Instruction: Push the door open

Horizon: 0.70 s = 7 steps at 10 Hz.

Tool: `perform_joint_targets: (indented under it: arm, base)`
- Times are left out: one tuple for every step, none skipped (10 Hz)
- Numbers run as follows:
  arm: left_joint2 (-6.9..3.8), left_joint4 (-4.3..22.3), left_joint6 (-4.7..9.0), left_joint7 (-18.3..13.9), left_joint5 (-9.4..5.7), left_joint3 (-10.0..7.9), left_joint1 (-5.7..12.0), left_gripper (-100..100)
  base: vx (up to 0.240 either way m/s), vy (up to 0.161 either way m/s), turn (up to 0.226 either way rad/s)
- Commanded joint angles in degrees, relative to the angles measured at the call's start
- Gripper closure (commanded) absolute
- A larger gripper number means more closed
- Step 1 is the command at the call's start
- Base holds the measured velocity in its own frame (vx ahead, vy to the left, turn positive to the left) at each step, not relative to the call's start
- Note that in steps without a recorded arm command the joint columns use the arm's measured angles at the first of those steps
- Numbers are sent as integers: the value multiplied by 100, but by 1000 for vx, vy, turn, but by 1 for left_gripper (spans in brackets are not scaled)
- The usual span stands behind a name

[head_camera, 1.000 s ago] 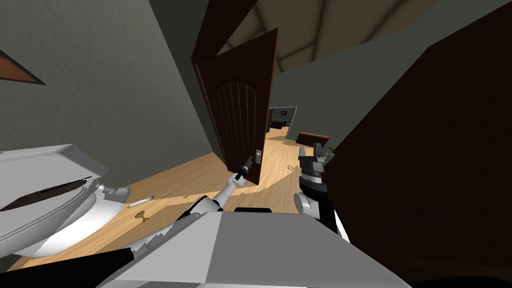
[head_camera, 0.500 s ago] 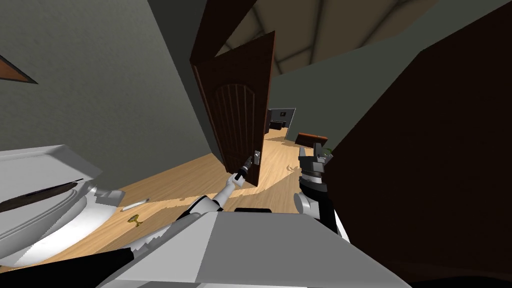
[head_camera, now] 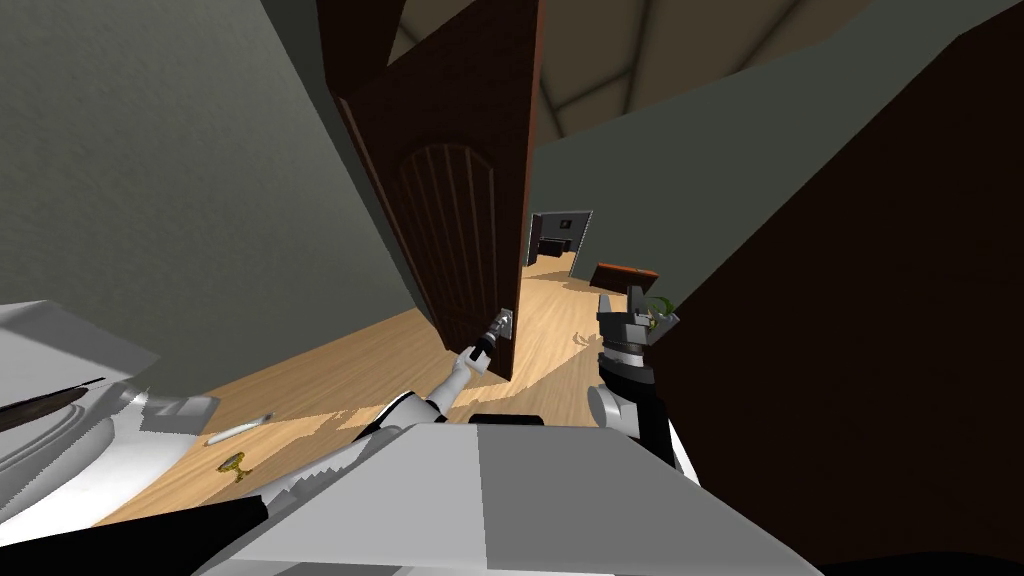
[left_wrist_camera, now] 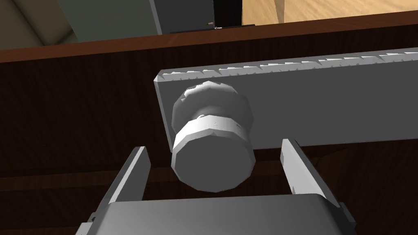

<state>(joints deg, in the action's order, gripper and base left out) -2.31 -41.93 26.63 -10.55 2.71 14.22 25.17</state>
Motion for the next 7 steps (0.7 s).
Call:
perform_joint_targets:
  arm:
    - [0,0,0,0,0,0,0,-100]
    - [0,0,0,0,0,0,0,100]
    - [0,0,0,0,0,0,0,100]
    - [0,0,0,0,0,0,0,100]
    - [0,0,0,0,0,0,0,100]
    - [0,0,0,0,0,0,0,100]
    - [0,0,0,0,0,0,0,100]
  base:
    - [68,-41,2]
    - [-8,6,3]
    - [-21,16,-10]
    - [-22,13,-5]
    - [-15,7,2]
    - [-9,2,4]
    - [0,0,0]
